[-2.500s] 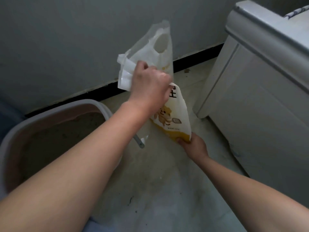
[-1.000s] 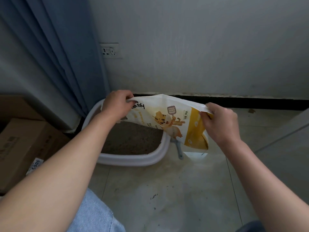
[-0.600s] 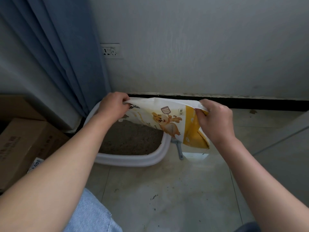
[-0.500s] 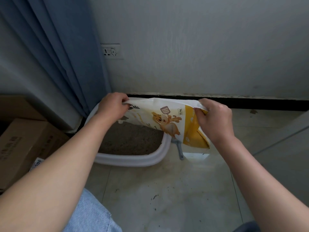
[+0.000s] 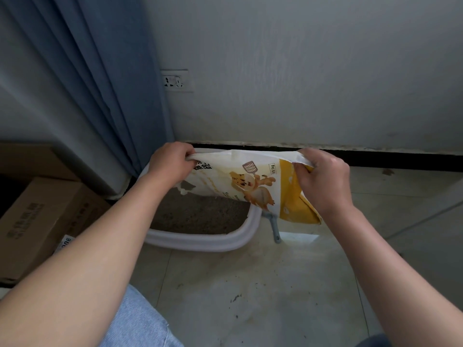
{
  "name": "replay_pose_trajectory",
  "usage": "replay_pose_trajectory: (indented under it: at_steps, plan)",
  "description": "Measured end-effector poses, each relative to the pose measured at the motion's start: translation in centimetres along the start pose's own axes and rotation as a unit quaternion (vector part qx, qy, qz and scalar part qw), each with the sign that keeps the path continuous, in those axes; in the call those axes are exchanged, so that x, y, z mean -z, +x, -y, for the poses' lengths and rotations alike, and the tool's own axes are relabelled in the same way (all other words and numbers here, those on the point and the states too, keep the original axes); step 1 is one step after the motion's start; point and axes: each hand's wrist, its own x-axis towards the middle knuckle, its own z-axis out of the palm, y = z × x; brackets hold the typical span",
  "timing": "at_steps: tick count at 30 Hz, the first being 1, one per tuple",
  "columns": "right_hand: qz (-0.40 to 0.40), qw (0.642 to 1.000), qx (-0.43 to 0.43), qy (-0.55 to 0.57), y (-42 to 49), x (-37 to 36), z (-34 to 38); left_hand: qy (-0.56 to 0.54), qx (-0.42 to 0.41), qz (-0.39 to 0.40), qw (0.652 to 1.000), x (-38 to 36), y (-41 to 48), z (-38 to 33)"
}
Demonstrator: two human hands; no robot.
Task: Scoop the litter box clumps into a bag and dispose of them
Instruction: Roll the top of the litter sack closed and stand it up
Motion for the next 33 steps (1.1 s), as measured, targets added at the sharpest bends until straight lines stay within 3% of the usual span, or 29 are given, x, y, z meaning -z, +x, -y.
replay_pose_trajectory:
  at_steps: [11, 16, 21, 30, 33]
  plan:
    - [0.004, 1.0, -0.008, 0.026, 1.4, -1.6, 1.2, 0.017, -0.003, -0.016, 1.0, 1.1, -0.5, 2.5]
    - [0.029, 0.999, 0.016, 0.035, 1.0, -3.1, 2.3, 0.031, 0.032, -0.012, 0.999, 2.0, -0.9, 4.5]
    - [0.07, 0.995, 0.048, 0.045, 0.3, -4.1, 3.3, 0.037, 0.053, 0.017, 0.998, 2.6, -1.4, 5.9]
    - [0.034, 0.995, 0.077, 0.047, 1.4, -3.6, 3.6, 0.056, 0.051, 0.135, 0.988, 3.1, -1.1, 5.5]
    - [0.024, 0.996, 0.071, 0.042, 1.6, -3.3, 3.0, 0.052, 0.046, 0.119, 0.99, 2.5, -1.0, 4.7]
